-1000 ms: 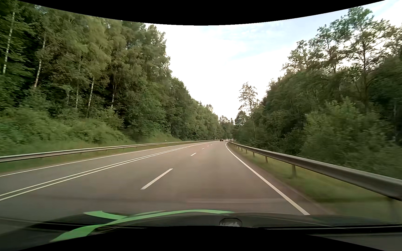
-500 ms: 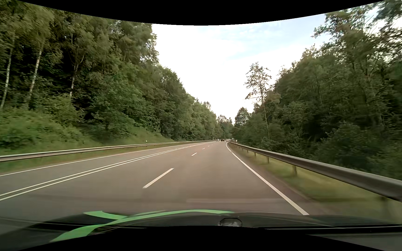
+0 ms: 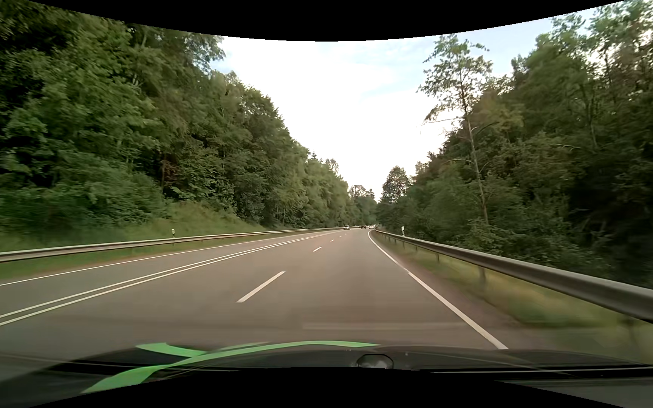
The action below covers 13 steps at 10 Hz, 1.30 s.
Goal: Follow the waypoints while adhering to traffic rules and regulations
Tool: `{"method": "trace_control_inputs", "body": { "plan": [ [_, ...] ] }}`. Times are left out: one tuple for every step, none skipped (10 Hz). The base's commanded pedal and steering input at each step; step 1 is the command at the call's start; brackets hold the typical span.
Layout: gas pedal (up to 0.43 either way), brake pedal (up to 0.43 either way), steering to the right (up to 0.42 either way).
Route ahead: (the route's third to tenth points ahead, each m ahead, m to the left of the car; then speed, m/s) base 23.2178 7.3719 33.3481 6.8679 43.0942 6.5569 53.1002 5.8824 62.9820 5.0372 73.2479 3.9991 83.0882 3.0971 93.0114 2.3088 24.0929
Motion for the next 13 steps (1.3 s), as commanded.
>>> {"method": "trace_control_inputs", "body": {
  "plan": [
    [0.390,0.000,0.004],
    [0.390,0.000,0.004],
    [0.398,0.000,0.004],
    [0.409,0.000,0.004],
    [0.409,0.000,0.004],
    [0.409,0.000,0.004],
    [0.409,0.000,0.004],
    [0.409,0.000,0.004],
    [0.409,0.000,0.005],
    [0.409,0.000,0.005],
    [0.409,0.000,0.006],
    [0.409,0.000,0.006],
    [0.398,0.000,0.006]
  ]
}}
